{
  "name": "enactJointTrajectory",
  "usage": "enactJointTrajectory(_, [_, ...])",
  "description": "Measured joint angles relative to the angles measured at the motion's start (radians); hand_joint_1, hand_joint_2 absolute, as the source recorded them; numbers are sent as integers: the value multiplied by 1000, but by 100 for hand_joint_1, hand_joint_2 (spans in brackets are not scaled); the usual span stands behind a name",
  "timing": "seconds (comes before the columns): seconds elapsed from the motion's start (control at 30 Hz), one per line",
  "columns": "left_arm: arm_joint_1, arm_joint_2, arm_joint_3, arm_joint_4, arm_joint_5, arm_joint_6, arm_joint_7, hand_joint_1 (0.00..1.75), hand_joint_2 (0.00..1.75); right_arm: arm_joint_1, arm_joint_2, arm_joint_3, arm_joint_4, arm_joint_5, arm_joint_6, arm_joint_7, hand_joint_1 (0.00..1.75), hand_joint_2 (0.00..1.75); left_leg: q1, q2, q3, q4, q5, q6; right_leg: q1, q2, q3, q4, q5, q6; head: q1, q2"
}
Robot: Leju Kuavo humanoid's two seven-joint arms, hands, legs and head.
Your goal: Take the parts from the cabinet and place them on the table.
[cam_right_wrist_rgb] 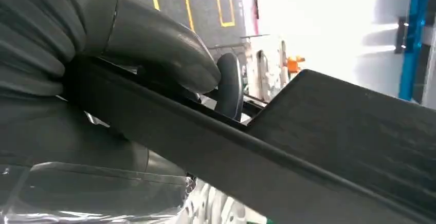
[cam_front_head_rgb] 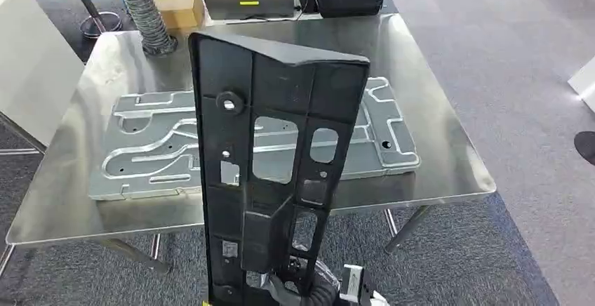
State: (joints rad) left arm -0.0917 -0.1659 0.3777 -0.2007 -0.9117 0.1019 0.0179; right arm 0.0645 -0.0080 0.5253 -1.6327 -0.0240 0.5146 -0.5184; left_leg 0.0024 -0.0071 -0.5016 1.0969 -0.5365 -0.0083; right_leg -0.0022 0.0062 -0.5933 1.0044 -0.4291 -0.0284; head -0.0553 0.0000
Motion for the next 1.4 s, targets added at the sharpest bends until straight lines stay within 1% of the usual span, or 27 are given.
enactJointTrajectory(0.07, [0, 0, 0, 0, 1, 0, 0, 0, 175, -1, 3, 0, 0, 0, 1, 0, 169, 175, 3, 0, -94, 141, -56, -9, -1, -1, 11, -1, -14, -2, 0, 0])
enactJointTrajectory(0.13, [5, 1, 0, 0, 2, 1, 0, 0, 175, 0, 3, 0, 1, 0, 1, 0, 169, 175, 6, 0, -162, 216, -109, -16, -1, 0, 28, 0, -30, -2, 0, 0])
enactJointTrajectory(0.17, [7, 2, 0, 0, 2, 1, 0, 0, 175, 0, 3, 0, 1, 0, 1, 0, 169, 175, 8, 1, -172, 201, -100, -17, -2, 2, 40, 0, -39, -1, 0, 0])
enactJointTrajectory(0.2, [9, 2, 0, 0, 1, 1, 0, 0, 175, 0, 3, 0, 1, 0, 1, 0, 169, 175, 9, 1, -163, 145, -59, -19, -2, 3, 55, 0, -49, 1, 0, 0])
enactJointTrajectory(0.27, [10, 1, 0, 0, 0, 1, -2, 0, 175, 0, 3, 0, 1, 3, 1, 0, 169, 175, 11, 2, -127, -6, 73, -16, -3, 3, 85, 0, -69, 8, 0, 0])
enactJointTrajectory(0.3, [16, 1, 0, 0, -1, 0, -4, 0, 175, -2, 3, 0, 1, 7, 0, 0, 169, 175, 10, 3, -130, -66, 133, -12, 1, 3, 91, 5, -79, 14, 0, 0])
enactJointTrajectory(0.33, [13, 1, 0, 0, -3, -2, -10, 0, 175, -1, 3, 0, 2, 11, -1, 1, 169, 175, 5, 4, -131, -59, 90, -3, 2, 6, 89, 11, -86, 19, 0, 0])
enactJointTrajectory(0.37, [13, 1, 0, 0, -4, -6, -16, 0, 175, -3, 3, -1, 0, 14, -5, 1, 169, 175, 5, 3, -128, -56, 119, 6, 4, 6, 86, 15, -95, 28, 0, 0])
enactJointTrajectory(0.47, [11, -2, 0, 0, -10, -15, -27, 0, 175, -4, 3, -3, -14, 21, -16, 2, 169, 175, 10, 2, -121, -64, 116, 20, 0, 4, 92, 15, -113, 44, 0, 0])
enactJointTrajectory(0.5, [10, -2, 0, 0, -10, -18, -29, 0, 175, -6, 3, -5, -23, 24, -19, 2, 169, 175, 10, 2, -117, -66, 113, 25, -1, 1, 80, 45, -129, 50, 1, 0])
enactJointTrajectory(0.53, [8, -2, 0, 0, -10, -22, -29, 0, 175, -7, 3, -9, -30, 25, -22, 1, 169, 175, 10, 3, -115, -67, 110, 31, -2, 0, 47, 107, -158, 54, 0, 0])
enactJointTrajectory(0.6, [7, -2, 0, 0, -9, -28, -30, 0, 175, -7, 3, -24, -49, 15, -27, 4, 169, 175, 7, 3, -111, -66, 103, 37, -4, 0, -53, 274, -217, 61, 0, 0])
enactJointTrajectory(0.63, [7, -2, 0, 0, -9, -30, -32, 0, 175, -8, 3, -36, -61, 0, -21, 13, 169, 175, 6, 2, -109, -66, 100, 39, -5, -1, -90, 324, -220, 62, 0, 0])
enactJointTrajectory(0.67, [7, -2, 0, 0, -9, -31, -32, 0, 175, -12, 3, -47, -73, -12, -16, 20, 169, 175, 6, 0, -104, -66, 96, 39, -4, -1, -102, 322, -194, 61, 0, 0])
enactJointTrajectory(0.7, [7, -2, 1, 0, -9, -31, -35, 0, 175, -19, 3, -60, -86, -26, -12, 27, 169, 175, 4, -1, -98, -66, 92, 39, -4, -1, -91, 276, -149, 58, 0, 0])
enactJointTrajectory(0.77, [8, -4, 1, 0, -9, -36, -38, 0, 175, -40, 3, -84, -107, -50, -10, 36, 169, 175, 0, -2, -82, -66, 84, 38, 0, -1, -25, 103, -40, 42, 0, 0])
enactJointTrajectory(0.8, [10, -6, 2, 0, -9, -38, -40, 0, 175, -53, 2, -98, -118, -64, -10, 37, 169, 175, 0, -1, -79, -68, 81, 37, 6, -1, -1, 39, -25, 31, 0, 0])
enactJointTrajectory(0.83, [9, -9, 2, 0, -9, -41, -42, 0, 175, -67, 0, -115, -125, -77, -11, 37, 169, 175, -8, -2, -82, -63, 78, 31, 9, -2, 5, 22, -30, 26, 1, 0])
enactJointTrajectory(0.93, [7, -11, 3, 0, -10, -48, -45, 0, 175, -119, -12, -168, -132, -123, -3, 59, 169, 175, -1, 1, -81, -72, 81, 17, 13, 2, 1, 21, -28, 20, 1, 0])
enactJointTrajectory(0.97, [6, -10, 3, 0, -11, -48, -45, 0, 175, -143, -18, -188, -132, -146, 1, 76, 169, 175, -7, 1, -78, -72, 77, 10, 0, 2, 10, 4, -20, 16, 0, 0])
enactJointTrajectory(1.0, [6, -10, 3, 0, -13, -51, -45, 0, 175, -176, -26, -211, -126, -179, 0, 101, 169, 175, -3, 1, -83, -56, 65, 5, -1, 0, 17, -6, -16, 15, 0, 0])
enactJointTrajectory(1.07, [5, -10, 4, 0, -13, -55, -46, 0, 175, -276, -40, -254, -81, -196, -19, 132, 169, 175, 2, 1, -145, 75, -7, -3, -3, -1, 17, -7, -15, 9, 0, 0])
enactJointTrajectory(1.13, [6, -10, 11, 0, -12, -55, -50, 0, 175, -383, -68, -290, -7, -60, -100, 130, 169, 175, 6, 1, -217, 214, -54, -11, -4, -1, 16, -6, -15, 10, 0, 0])
enactJointTrajectory(1.17, [7, -10, 16, 0, -10, -55, -53, 0, 175, -443, -88, -304, 38, 40, -144, 130, 169, 175, 10, 2, -231, 233, -44, -15, -4, -2, 16, -6, -15, 10, 0, 0])
enactJointTrajectory(1.2, [9, -9, 21, 0, -9, -55, -56, 0, 175, -504, -103, -312, 80, 154, -189, 135, 169, 175, 13, 2, -218, 198, -11, -18, -6, -2, 16, -4, -15, 12, 0, 0])
enactJointTrajectory(1.27, [8, -8, 29, 0, -4, -48, -68, 0, 175, -643, -144, -292, 175, 472, -302, 157, 169, 175, 17, 5, -145, 37, 83, -19, -10, 1, 15, 6, -21, 20, 0, 0])
enactJointTrajectory(1.4, [8, -8, 30, 0, -3, -46, -71, 0, 175, -660, -149, -286, 188, 515, -316, 162, 169, 175, 18, 6, -135, 16, 94, -18, -11, 2, 15, 8, -22, 22, 0, 0])
